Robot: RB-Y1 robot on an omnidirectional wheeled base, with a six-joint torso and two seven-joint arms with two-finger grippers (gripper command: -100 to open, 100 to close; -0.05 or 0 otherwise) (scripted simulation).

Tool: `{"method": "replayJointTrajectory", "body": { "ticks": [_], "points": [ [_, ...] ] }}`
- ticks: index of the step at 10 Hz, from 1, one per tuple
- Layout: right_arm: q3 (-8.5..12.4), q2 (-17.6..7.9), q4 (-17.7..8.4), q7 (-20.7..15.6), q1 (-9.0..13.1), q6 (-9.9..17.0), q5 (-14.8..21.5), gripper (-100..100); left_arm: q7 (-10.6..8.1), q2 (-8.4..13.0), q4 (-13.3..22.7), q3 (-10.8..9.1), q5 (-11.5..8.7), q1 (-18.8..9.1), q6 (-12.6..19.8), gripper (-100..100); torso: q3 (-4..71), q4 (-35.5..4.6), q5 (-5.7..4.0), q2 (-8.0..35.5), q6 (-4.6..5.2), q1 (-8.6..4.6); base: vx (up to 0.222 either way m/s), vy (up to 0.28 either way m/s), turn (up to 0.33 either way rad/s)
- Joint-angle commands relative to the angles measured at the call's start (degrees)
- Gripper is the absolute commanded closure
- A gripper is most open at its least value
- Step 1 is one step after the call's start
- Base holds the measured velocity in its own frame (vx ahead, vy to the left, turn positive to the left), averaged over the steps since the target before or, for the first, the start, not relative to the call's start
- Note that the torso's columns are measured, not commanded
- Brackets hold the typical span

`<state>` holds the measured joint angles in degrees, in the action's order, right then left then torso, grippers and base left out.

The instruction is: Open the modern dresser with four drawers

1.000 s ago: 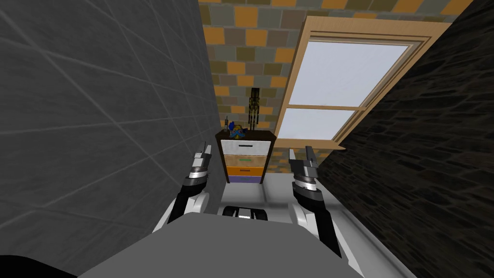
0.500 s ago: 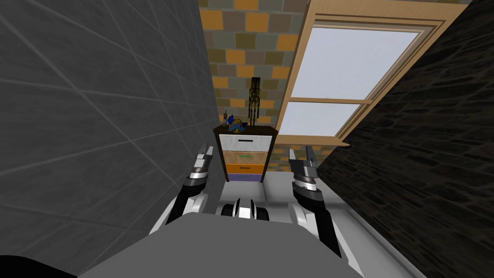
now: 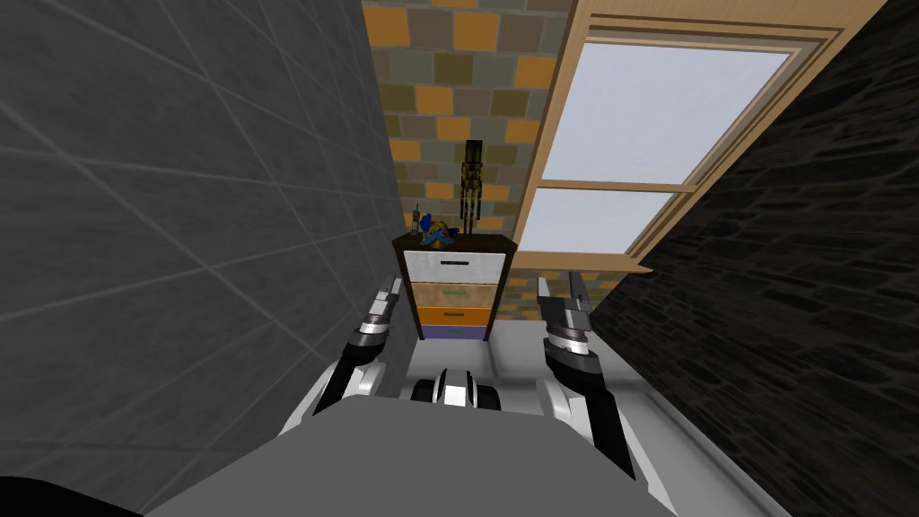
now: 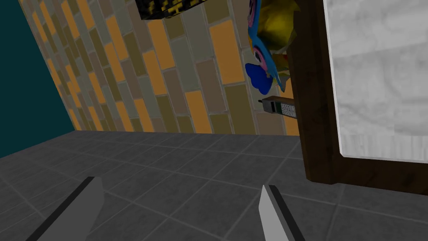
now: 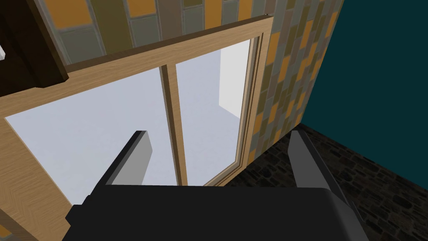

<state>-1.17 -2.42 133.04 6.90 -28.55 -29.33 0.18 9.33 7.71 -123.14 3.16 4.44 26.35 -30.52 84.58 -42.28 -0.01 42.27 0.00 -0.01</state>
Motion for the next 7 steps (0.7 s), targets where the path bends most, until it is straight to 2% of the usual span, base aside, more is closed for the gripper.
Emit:
{"method": "replayJointTrajectory", "body": {
  "ticks": [1,3,5,6,7],
  "points": [
    [0.00,0.00,0.00,0.00,0.00,0.00,0.00,0,-0.13,1.33,4.41,-0.29,-0.08,-0.90,-1.41,-100,0.00,0.00,0.01,0.00,0.01,0.01,0.052,-0.034,-0.008],
    [0.00,0.00,0.00,0.00,0.00,0.00,0.00,0,-0.17,1.71,6.19,-0.40,-0.10,-1.27,-1.93,-100,-0.02,-0.01,-0.01,0.03,0.00,-0.02,0.044,-0.028,-0.002],
    [0.00,0.00,0.00,0.00,0.00,0.00,0.00,0,-0.24,2.38,9.83,-0.62,-0.14,-2.06,-3.05,-100,-0.03,-0.01,0.02,0.04,0.01,0.07,0.044,-0.012,-0.008],
    [0.00,0.00,0.00,0.00,0.00,0.00,0.00,0,-0.24,2.38,9.94,-0.62,-0.14,-2.06,-3.05,-100,0.00,0.00,0.01,-0.01,0.00,0.03,0.041,-0.016,0.000],
    [0.00,0.00,0.00,0.00,0.00,0.00,0.00,0,-0.28,2.68,11.93,-0.74,-0.16,-2.48,-3.65,-100,0.00,0.00,0.00,0.02,0.00,0.00,0.039,-0.015,-0.004]
  ]
}}
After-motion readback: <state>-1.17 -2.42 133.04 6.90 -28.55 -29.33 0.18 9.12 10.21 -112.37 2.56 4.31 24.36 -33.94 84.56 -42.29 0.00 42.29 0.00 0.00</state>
